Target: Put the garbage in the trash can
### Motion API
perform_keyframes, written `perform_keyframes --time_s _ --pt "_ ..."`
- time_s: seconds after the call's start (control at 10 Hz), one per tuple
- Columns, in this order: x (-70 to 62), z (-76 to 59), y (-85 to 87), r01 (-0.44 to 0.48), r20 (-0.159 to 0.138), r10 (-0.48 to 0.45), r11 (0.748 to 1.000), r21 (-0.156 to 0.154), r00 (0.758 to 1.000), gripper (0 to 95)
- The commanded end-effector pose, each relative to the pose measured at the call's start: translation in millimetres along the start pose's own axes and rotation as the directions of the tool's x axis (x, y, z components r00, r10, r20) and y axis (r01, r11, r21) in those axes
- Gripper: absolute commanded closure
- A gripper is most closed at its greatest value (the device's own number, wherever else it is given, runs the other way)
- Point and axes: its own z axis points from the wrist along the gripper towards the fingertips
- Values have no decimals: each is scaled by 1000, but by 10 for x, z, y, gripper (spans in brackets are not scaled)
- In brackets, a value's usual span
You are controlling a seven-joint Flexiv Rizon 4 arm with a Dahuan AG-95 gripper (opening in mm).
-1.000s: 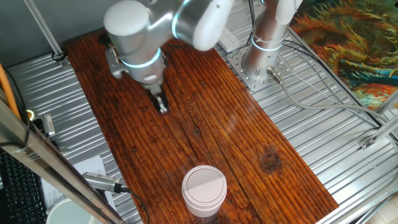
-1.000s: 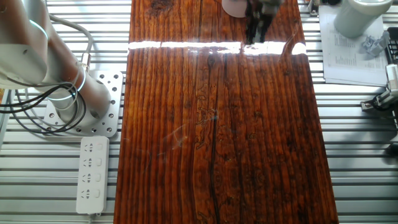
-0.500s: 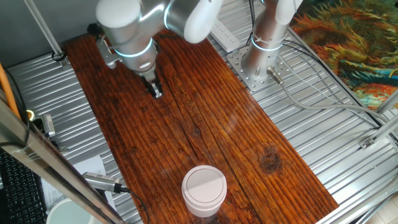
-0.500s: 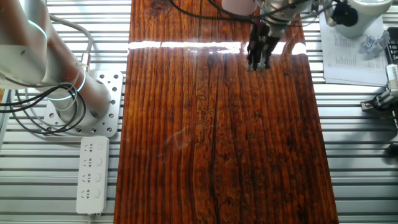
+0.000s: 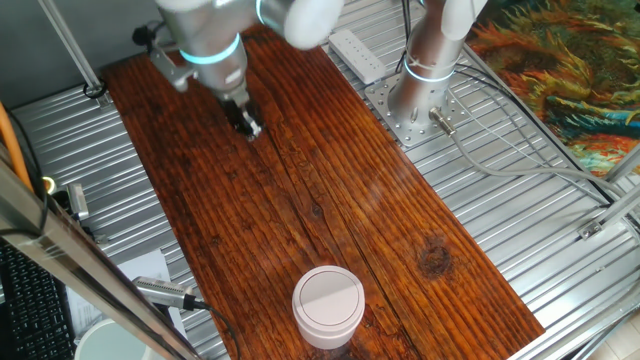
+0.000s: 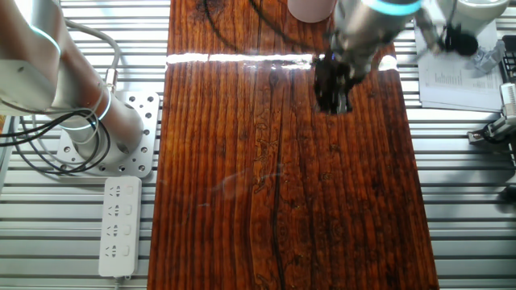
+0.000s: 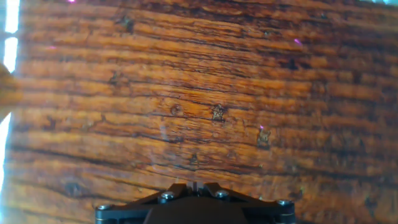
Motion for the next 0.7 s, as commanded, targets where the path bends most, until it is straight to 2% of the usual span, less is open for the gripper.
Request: perform_keyframes --time_s 0.1,0.2,0.3,0.5,0.7 --pt "110 8 -157 19 11 -18 999 -39 1000 950" --pt "103 14 -152 -2 13 2 999 -39 1000 950" --pt "67 29 -126 -53 11 53 998 -27 999 950" --pt "20 54 -95 -85 11 85 996 3 996 950" --pt "8 47 -90 -88 33 88 996 4 996 950"
